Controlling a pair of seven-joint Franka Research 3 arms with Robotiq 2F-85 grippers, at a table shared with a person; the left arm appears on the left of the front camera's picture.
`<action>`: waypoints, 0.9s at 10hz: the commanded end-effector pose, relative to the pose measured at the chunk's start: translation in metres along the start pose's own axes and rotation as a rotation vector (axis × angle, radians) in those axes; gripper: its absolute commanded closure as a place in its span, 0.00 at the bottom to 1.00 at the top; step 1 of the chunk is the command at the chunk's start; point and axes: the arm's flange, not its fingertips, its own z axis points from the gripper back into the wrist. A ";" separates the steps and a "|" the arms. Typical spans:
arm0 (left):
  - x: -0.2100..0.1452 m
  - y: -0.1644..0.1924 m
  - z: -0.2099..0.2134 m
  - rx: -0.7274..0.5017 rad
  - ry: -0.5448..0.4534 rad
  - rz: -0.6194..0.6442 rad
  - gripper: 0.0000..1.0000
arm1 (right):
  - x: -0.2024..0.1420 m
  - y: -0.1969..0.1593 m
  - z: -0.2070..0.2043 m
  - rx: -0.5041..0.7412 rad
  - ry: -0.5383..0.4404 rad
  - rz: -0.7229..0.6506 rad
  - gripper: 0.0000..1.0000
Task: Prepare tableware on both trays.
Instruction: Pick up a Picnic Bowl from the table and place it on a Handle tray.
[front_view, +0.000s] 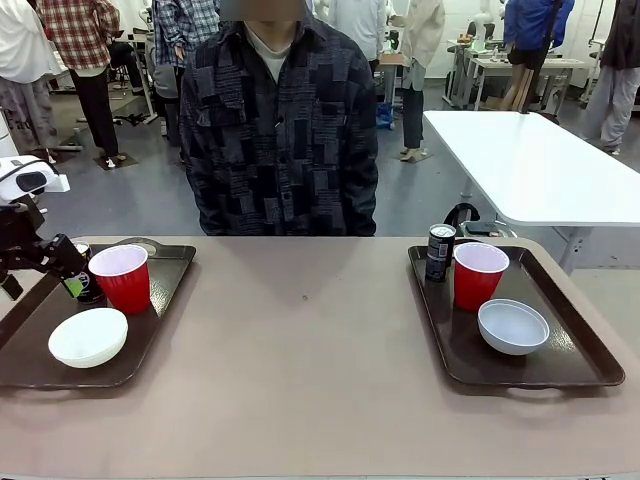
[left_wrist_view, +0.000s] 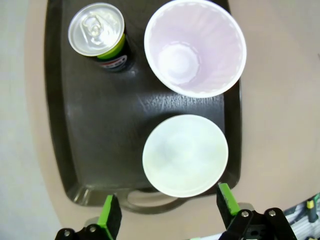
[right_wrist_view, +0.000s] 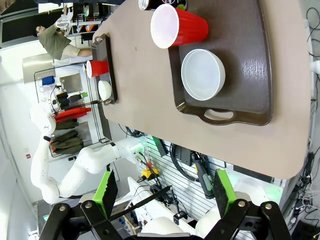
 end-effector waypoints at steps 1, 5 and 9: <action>0.003 -0.001 -0.001 0.002 -0.015 -0.003 0.00 | -0.002 0.001 -0.002 0.017 -0.011 0.012 0.00; 0.011 0.008 0.024 -0.297 -0.051 0.014 0.00 | -0.002 0.001 -0.002 0.017 -0.011 0.012 0.00; 0.004 0.099 0.047 -0.741 -0.063 0.013 0.00 | -0.002 0.001 -0.002 0.017 -0.011 0.012 0.00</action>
